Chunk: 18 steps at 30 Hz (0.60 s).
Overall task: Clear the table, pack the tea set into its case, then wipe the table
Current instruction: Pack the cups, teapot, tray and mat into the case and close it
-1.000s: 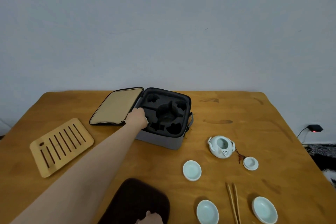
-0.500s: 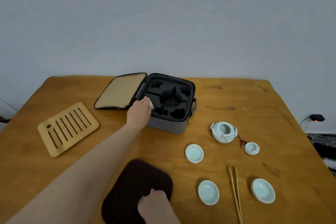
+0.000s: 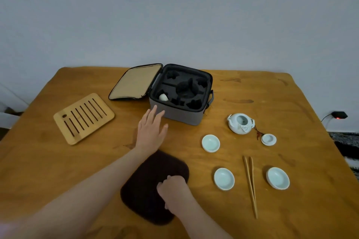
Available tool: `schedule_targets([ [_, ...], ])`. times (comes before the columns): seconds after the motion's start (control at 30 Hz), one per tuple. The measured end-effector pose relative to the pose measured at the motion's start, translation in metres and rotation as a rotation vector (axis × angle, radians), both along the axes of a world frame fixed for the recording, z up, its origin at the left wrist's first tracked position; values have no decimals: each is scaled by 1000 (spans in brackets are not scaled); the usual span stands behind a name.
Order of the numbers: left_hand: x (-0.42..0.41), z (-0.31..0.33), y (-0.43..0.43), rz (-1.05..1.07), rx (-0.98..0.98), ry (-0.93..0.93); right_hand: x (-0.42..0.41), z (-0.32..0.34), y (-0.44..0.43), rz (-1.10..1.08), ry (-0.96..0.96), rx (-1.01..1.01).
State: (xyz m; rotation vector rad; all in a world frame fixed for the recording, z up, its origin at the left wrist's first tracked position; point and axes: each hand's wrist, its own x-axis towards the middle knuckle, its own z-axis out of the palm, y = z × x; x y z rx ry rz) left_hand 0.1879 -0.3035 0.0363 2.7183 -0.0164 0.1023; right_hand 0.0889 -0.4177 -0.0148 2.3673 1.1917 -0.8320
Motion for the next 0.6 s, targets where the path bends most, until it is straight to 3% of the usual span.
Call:
schedule_targets([
  [0.17, -79, -22, 15, 78, -42, 115, -5, 17, -2, -75, -34, -1],
  [0.33, -131, -42, 18, 64, 4, 249, -19, 36, -21, -212, -77, 222],
  [0.43, -148, -48, 12, -8, 72, 285, -23, 49, -46, -457, -79, 424],
  [0.5, -154, -49, 7, -59, 130, 325, -22, 55, -72, -607, -208, 536],
  [0.6, -158, -49, 0, -136, 219, 386, -15, 59, -112, -842, -356, 498],
])
